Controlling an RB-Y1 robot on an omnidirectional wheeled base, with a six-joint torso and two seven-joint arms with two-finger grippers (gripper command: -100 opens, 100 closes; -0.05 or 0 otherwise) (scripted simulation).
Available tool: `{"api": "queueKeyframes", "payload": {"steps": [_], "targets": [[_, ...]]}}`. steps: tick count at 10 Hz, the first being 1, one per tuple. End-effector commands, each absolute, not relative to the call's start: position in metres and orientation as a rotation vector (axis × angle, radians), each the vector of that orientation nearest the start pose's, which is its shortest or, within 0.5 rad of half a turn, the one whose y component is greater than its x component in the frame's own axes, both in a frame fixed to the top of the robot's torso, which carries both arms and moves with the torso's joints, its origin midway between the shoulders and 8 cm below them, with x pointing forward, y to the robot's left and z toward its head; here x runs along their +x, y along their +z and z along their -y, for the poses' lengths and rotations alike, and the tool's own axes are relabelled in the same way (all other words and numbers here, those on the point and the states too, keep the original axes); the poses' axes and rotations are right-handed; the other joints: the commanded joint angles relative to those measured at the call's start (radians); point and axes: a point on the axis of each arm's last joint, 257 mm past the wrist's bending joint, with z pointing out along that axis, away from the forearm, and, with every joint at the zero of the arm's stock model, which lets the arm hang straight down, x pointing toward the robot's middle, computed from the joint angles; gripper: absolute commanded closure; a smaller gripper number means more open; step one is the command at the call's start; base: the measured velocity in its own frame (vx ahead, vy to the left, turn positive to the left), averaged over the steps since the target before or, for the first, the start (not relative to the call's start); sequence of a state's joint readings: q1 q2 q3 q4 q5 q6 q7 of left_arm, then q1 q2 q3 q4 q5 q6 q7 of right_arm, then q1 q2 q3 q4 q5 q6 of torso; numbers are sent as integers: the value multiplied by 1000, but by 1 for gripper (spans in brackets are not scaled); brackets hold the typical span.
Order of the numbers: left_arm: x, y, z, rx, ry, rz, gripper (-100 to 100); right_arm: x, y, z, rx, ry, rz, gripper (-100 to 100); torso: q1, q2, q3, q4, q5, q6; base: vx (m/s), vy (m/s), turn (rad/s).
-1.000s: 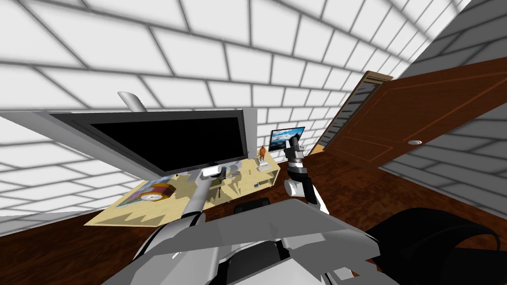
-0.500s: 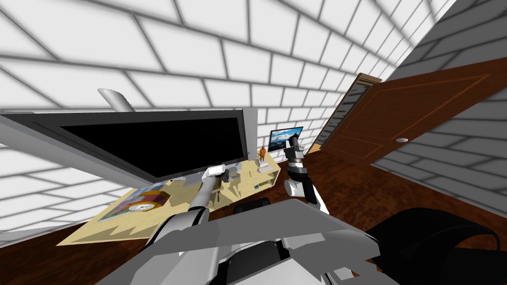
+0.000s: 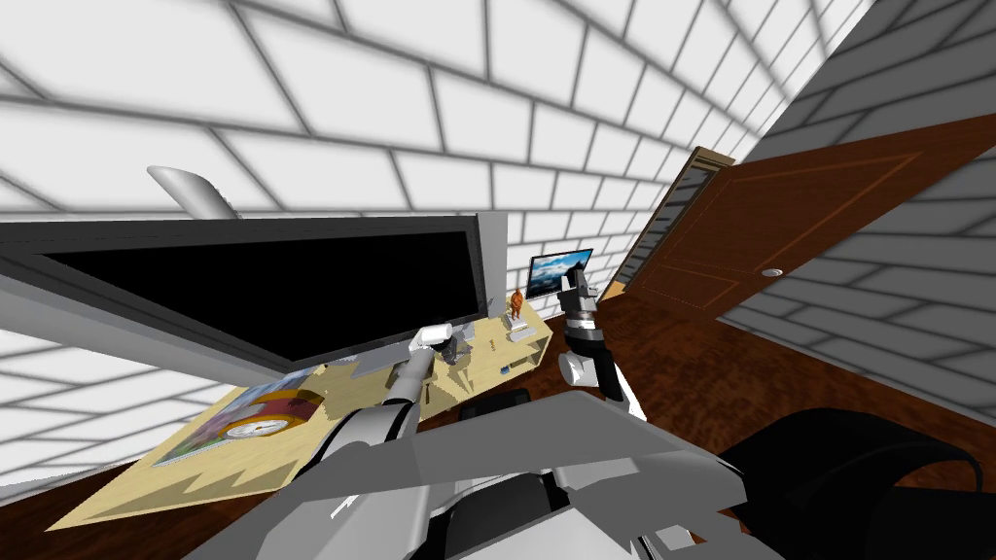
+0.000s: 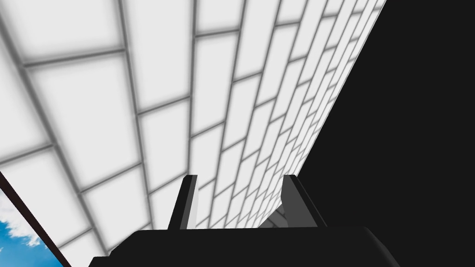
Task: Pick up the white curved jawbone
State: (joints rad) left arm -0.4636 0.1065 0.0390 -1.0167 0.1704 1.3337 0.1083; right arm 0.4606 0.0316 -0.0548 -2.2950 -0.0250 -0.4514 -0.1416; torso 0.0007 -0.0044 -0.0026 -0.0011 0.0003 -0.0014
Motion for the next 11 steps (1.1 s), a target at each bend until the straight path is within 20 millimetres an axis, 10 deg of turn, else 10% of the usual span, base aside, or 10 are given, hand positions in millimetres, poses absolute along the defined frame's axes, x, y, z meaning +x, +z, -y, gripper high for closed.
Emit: {"api": "queueKeyframes", "payload": {"steps": [1, 3, 4, 5, 9, 10, 11], "targets": [[421, -473, -198, -2268, -159, -2151, -100, 347, 35, 300, 739, 1409, -521, 0, 0, 0, 0, 0, 0, 0, 52, 37, -61], [420, -472, -195, -2269, -156, -2155, -100, 347, 35, 300, 739, 1409, -521, 0, 0, 0, 0, 0, 0, 0, 33, 20, -21], [420, -473, -194, -2271, -153, -2156, 0, 347, 35, 300, 739, 1409, -521, 0, -1, 2, 1, 0, 0, 0, 0, 0, 0], [416, -482, -195, -2271, -155, -2154, -100, 347, 35, 300, 739, 1409, -521, 0, -2, 3, 1, 1, 0, 0, 17, -1, -11], [410, -492, -195, -2274, -155, -2152, -100, 347, 35, 300, 739, 1409, -521, 0, -2, 3, 2, 1, 0, 0, 12, -3, 0], [410, -493, -196, -2272, -158, -2152, 100, 347, 35, 300, 739, 1409, -521, 0, -2, 3, 2, 1, -1, 0, 0, 0, 0], [410, -493, -196, -2272, -157, -2152, 100, 347, 35, 300, 739, 1409, -521, 0, -2, 3, 2, 1, 0, 0, 0, 0, 0]]}}
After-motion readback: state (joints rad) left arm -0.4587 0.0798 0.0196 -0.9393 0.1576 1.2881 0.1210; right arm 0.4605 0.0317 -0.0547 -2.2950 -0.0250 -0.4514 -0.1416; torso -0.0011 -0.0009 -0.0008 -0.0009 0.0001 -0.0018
